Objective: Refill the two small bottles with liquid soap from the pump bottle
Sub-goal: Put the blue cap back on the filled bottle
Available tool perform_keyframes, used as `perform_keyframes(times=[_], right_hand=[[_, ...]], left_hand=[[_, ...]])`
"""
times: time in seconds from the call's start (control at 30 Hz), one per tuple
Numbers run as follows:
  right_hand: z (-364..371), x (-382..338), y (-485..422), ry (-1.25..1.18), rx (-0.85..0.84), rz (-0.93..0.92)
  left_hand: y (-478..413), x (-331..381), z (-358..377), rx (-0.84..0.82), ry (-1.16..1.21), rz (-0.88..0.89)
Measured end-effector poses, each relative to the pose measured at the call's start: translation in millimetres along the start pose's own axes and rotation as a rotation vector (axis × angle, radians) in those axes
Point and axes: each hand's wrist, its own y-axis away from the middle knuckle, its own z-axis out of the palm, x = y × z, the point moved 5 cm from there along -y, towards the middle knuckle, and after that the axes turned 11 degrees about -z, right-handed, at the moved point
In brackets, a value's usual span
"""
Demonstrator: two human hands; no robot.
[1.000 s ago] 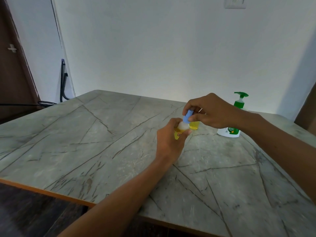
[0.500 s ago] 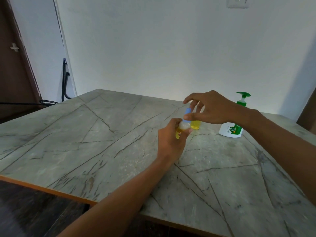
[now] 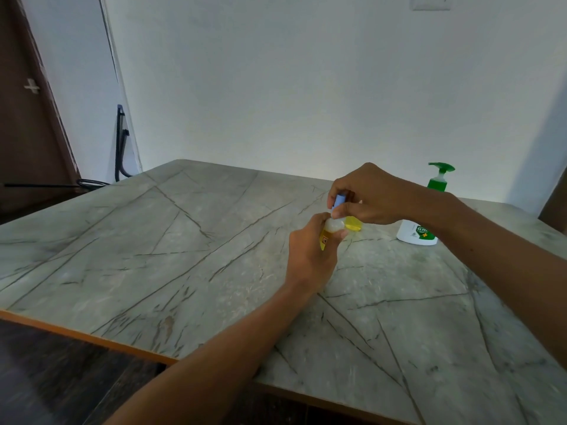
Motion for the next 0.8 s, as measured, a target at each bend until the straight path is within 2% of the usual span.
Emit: perform_keyframes(times=[0.23, 0.57, 0.8], right_hand=[[0.6, -4.1, -5.9, 0.023, 0.046, 0.025], [0.5, -0.6, -2.9, -0.096, 0.013, 0.029], [-2.6, -4.2, -1.1, -0.076, 0.03, -0.068]], left_hand=[[0.7, 1.7, -3.1, 0.028, 0.013, 0.006], [-0.7, 1.3, -2.1, 0.006, 0.028, 0.008], [-2.5, 1.2, -1.7, 0.021, 0.047, 0.03]])
